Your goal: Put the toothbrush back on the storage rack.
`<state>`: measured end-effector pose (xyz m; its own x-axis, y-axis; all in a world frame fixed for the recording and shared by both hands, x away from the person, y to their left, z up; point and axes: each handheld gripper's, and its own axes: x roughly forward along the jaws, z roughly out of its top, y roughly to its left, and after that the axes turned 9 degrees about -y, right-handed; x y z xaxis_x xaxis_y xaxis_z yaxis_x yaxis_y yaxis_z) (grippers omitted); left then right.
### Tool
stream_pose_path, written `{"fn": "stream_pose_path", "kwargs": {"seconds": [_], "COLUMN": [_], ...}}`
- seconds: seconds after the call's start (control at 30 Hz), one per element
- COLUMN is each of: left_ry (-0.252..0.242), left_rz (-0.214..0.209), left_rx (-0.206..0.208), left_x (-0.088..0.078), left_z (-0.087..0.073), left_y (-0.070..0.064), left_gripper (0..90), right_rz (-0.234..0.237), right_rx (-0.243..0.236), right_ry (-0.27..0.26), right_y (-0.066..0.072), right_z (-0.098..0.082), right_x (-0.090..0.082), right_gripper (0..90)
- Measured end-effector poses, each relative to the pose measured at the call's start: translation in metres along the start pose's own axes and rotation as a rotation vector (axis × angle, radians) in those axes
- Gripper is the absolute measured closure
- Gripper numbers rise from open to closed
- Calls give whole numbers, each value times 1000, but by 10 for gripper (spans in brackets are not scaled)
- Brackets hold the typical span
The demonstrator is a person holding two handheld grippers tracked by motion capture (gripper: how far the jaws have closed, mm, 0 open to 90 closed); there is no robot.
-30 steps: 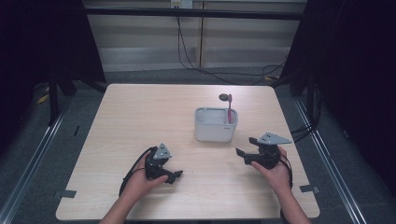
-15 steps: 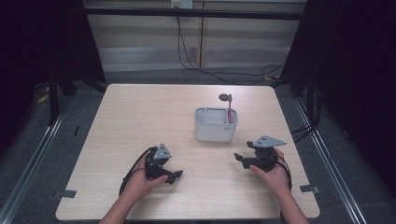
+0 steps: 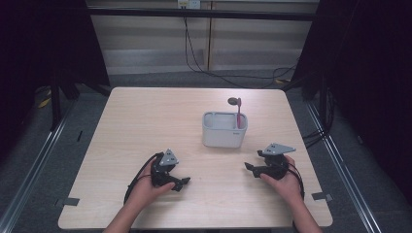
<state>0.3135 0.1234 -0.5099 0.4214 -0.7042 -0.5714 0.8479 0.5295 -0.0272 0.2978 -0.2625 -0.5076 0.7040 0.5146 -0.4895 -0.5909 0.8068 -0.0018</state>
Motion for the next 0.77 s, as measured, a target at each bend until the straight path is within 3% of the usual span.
{"fn": "stream_pose_path", "kwargs": {"seconds": [0.3,0.5,0.77], "left_ry": [0,0,0], "left_rz": [0,0,0], "left_rx": [0,0,0], "left_x": [0,0,0], "left_z": [0,0,0], "left_y": [0,0,0], "left_gripper": [108,108,108], "right_rz": [-15,-29,-22], "right_rx": [7,-26,30], "right_ry": [27,58,76], "right_y": [-4,-4,-9], "right_z": [-3,-4,-5], "right_x": [-1,0,-1], "right_gripper": [257,242,239]}}
